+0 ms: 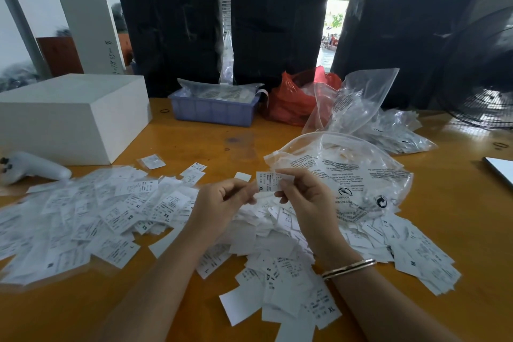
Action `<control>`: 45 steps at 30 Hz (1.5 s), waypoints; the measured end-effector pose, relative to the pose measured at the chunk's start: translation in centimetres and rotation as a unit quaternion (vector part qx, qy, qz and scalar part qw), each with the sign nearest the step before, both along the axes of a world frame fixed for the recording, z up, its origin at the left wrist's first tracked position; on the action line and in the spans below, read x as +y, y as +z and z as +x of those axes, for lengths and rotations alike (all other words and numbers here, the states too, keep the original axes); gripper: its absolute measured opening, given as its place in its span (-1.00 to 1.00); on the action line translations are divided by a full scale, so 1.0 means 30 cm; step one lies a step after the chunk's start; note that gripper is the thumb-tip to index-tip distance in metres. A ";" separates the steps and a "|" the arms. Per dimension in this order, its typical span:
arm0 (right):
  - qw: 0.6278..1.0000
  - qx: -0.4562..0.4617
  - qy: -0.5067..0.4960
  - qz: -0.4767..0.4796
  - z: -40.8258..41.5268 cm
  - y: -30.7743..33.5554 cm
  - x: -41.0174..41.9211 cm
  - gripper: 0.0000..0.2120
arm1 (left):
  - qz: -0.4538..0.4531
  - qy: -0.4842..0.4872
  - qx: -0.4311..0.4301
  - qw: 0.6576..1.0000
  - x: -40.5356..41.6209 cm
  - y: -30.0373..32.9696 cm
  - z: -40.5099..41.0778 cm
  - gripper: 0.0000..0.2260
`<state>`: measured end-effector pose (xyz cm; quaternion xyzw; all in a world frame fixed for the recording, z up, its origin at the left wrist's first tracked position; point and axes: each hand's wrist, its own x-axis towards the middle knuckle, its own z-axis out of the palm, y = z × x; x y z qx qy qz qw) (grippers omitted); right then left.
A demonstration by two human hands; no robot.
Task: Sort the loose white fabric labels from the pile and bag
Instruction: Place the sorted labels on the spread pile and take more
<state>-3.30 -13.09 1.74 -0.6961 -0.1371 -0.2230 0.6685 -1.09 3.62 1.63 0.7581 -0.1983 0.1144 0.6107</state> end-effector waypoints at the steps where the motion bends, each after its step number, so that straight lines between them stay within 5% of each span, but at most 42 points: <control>1: 1.000 -0.004 -0.005 -0.025 -0.001 -0.001 -0.002 -0.74 | 0.002 -0.001 -0.002 1.000 0.002 0.000 0.001 -0.81; 10: 0.972 -0.022 -0.008 -0.236 0.005 -0.020 -0.006 -0.60 | -0.014 -0.032 0.039 0.999 0.000 -0.011 0.007 -0.82; 16: 0.994 0.051 -0.037 -0.094 0.007 -0.011 0.020 -0.80 | -0.042 0.009 0.042 0.998 -0.003 -0.017 0.013 -0.91; 25: 0.982 0.076 0.023 -0.171 -0.013 -0.005 0.040 -0.80 | -0.002 0.020 0.043 0.999 0.007 -0.007 0.006 -0.92; 29: 0.990 0.096 0.011 -0.108 -0.007 0.001 0.038 -0.75 | -0.004 -0.015 0.064 0.998 0.017 0.000 0.004 -0.95; 34: 0.992 0.107 -0.066 -0.022 0.011 0.028 -0.002 -0.74 | 0.019 0.132 0.030 0.991 0.040 -0.003 0.023 -0.87; 37: 0.983 0.037 -0.178 -0.035 0.066 0.085 -0.074 -0.72 | 0.063 0.297 -0.001 0.953 0.084 -0.002 0.049 -0.86; 41: 0.927 0.055 -0.305 -0.209 0.181 0.151 -0.203 -0.76 | 0.189 0.414 -0.020 0.890 0.143 -0.027 0.075 -0.72; 45: 0.752 0.281 -0.254 -0.540 0.255 0.110 -0.315 -0.75 | 0.334 0.450 0.008 0.828 0.165 -0.044 0.087 -0.66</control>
